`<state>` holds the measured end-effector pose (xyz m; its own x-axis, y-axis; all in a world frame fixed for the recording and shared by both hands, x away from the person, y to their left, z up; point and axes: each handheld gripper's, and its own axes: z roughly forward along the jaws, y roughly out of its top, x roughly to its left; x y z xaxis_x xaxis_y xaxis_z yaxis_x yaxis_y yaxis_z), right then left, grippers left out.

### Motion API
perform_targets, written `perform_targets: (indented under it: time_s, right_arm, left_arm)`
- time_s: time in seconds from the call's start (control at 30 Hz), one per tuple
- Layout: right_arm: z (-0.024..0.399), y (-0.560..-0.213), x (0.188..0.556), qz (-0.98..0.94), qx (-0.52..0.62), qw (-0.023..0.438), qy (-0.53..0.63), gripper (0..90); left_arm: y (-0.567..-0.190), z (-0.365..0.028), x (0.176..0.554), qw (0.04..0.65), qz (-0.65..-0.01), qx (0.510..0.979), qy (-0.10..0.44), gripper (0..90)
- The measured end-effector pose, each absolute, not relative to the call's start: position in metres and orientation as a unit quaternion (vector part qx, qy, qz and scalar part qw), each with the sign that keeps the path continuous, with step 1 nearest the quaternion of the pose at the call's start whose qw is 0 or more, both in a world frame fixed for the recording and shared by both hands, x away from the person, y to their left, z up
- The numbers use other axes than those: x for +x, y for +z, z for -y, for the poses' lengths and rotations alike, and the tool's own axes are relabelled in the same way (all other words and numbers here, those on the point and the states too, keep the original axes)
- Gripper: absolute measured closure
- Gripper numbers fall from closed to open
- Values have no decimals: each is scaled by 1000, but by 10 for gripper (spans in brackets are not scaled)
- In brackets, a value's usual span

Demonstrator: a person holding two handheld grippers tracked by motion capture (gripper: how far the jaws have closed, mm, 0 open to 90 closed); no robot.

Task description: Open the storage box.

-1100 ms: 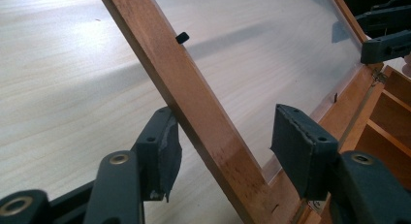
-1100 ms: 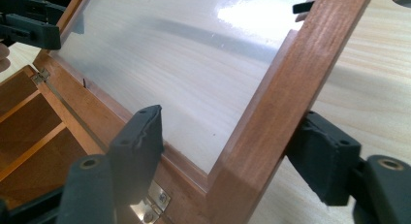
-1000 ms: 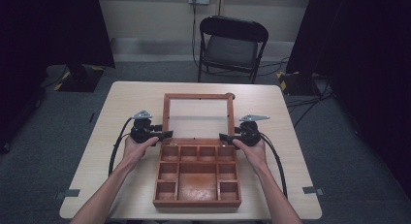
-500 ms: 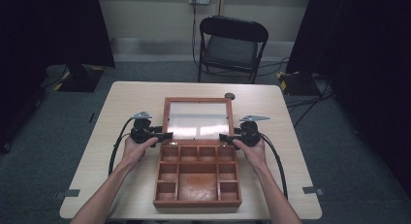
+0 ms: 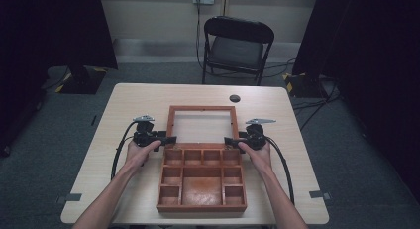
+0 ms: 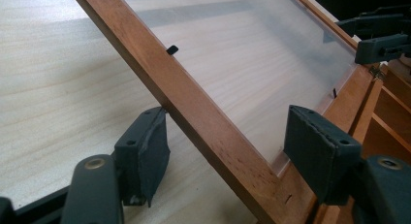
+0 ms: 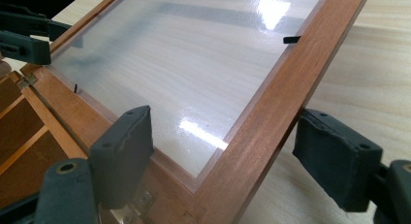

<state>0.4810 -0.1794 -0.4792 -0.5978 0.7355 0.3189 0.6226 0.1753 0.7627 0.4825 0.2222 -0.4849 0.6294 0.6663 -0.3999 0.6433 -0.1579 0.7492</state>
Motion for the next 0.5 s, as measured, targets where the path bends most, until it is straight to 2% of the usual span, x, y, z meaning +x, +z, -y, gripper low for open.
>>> perform_targets:
  time_s: [0.13, 0.2, 0.5]
  right_arm:
    - [182, -483, 484, -756, 460, 39, 465, 184]
    - [181, -482, 482, -765, 451, 63, 456, 195]
    - [180, -480, 481, -767, 450, 71, 452, 189]
  left_arm:
    - [-484, -220, 481, 473, -428, 770, 22, 302]
    - [-486, -221, 482, 476, -431, 766, 15, 294]
    - [-483, -221, 480, 469, -430, 771, 32, 282]
